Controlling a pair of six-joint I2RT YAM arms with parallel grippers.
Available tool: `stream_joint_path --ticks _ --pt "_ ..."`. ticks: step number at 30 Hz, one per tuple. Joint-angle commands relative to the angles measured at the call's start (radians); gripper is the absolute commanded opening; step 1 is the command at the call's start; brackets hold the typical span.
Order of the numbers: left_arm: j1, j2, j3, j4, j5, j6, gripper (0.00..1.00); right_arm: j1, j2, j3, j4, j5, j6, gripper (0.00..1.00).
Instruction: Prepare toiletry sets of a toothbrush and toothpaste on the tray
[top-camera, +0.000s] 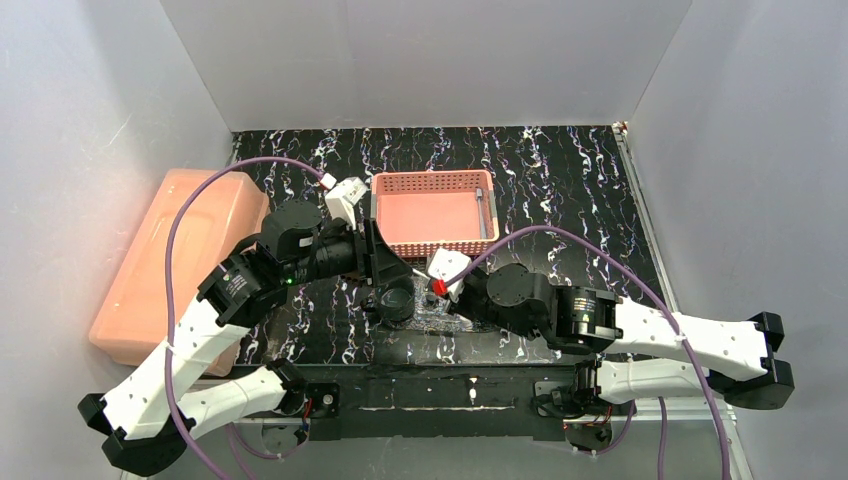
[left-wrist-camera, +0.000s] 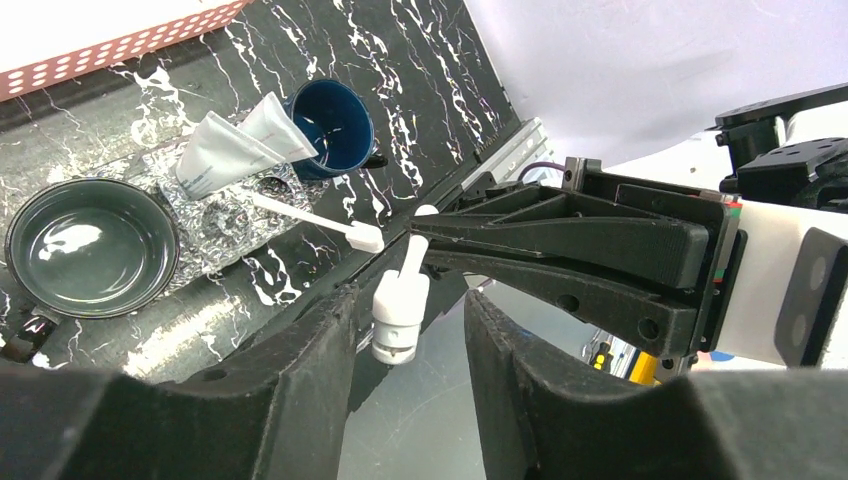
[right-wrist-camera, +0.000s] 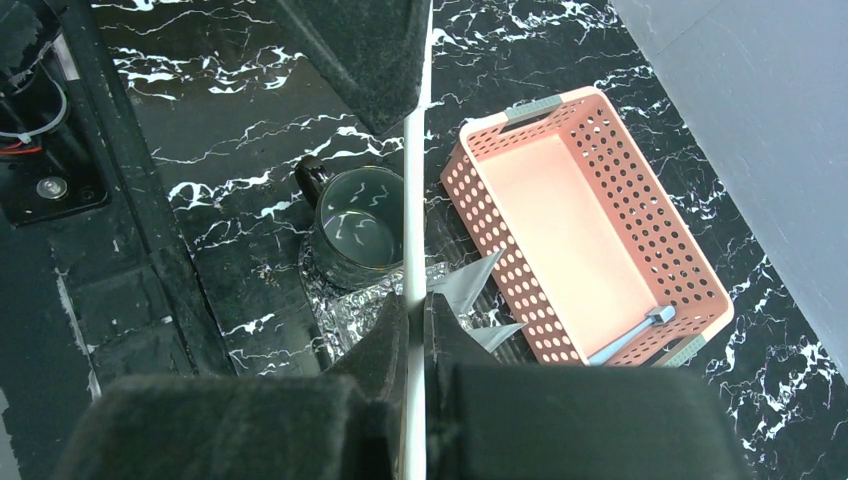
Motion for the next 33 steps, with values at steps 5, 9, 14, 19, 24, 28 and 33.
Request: stream_joint_path --ticks 5,9,14,19,24,28,33 --pt "0.015 -0.01 0.013 -0.005 0.028 0.008 0.33 0.016 -0.028 0.003 0.053 0.007 -0.009 0.01" --pt "0.015 -0.013 0.008 -0.004 0.031 0.011 0.22 0.018 -0.028 0.002 0.051 0.006 -0.005 0.01" --pt "0.017 -0.012 0.003 -0.003 0.047 0.02 0.01 0.021 -0.036 0.002 0.056 0.024 0.006 0.01" --pt "0.017 -0.014 -0.009 -0.008 0.063 0.041 0.0 0.021 -0.048 -0.003 0.06 0.044 0.02 0.09" --pt "0.017 -0.02 -0.01 -0.029 0.1 0.078 0.0 0.021 -0.051 0.006 0.048 0.082 0.037 0.42" --pt "0.017 -0.024 0.026 -0.093 0.106 0.138 0.0 0.02 -0.067 0.015 0.046 0.09 0.04 0.49" --pt "0.017 -0.027 0.082 -0.203 0.091 0.217 0.0 0.02 -0.093 0.015 0.056 0.141 0.035 0.52"
